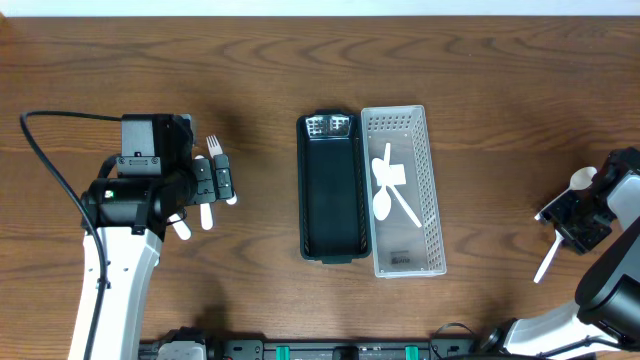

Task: Pack container
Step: 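Return the right gripper to the spoons and grasp another white spoon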

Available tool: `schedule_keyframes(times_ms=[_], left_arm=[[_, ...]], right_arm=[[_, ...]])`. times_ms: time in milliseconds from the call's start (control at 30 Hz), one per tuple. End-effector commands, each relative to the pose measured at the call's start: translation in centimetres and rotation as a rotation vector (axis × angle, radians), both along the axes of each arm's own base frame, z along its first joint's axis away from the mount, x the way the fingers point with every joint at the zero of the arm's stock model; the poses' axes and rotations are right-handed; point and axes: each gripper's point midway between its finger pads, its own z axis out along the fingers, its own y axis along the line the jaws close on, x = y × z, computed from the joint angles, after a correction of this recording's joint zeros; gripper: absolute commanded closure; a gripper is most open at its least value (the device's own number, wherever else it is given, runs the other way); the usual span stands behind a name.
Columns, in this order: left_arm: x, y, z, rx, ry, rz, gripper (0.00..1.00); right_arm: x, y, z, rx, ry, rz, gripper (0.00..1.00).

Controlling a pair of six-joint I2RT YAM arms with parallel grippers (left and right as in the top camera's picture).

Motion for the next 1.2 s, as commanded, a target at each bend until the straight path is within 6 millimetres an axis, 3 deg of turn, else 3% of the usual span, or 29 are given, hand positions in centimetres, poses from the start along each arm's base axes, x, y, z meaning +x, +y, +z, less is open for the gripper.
schedule_keyframes(times_ms=[0,100,367,933,1033,1167], left_arm=[[0.3,0.3,0.4,0.017,-0.011,-0.001,0.02],[0.3,0.3,0.4,0.017,-0.013,-0.001,0.02],[0.3,0.3,0.4,0.017,-0.014,-0.002,0.02],[0.5,0.3,0.5,0.017,-0.021,-0.002,0.02],[0.5,0.3,0.5,0.017,-0.021,-0.002,0.02],[0.5,0.3,0.5,0.017,-0.021,-0.002,0.02]], right_arm=[[-2.3,0.6,-1.7,0.014,0.089,-0.005,0.54],[-2.3,0.7,-1.7,0.016,0.087,-0.005,0.57],[-2.3,0.7,-1.7,0.017,0.088,-0.005,0.78],[-2.2,0.8,-1.7,0.024,0.083,-0.017,0.99],[-1.5,1.5,-1.1,0.058,0.052,-0.013,0.99],[1.0,2.1,1.8,0.015,-0.022,0.051,0.99]])
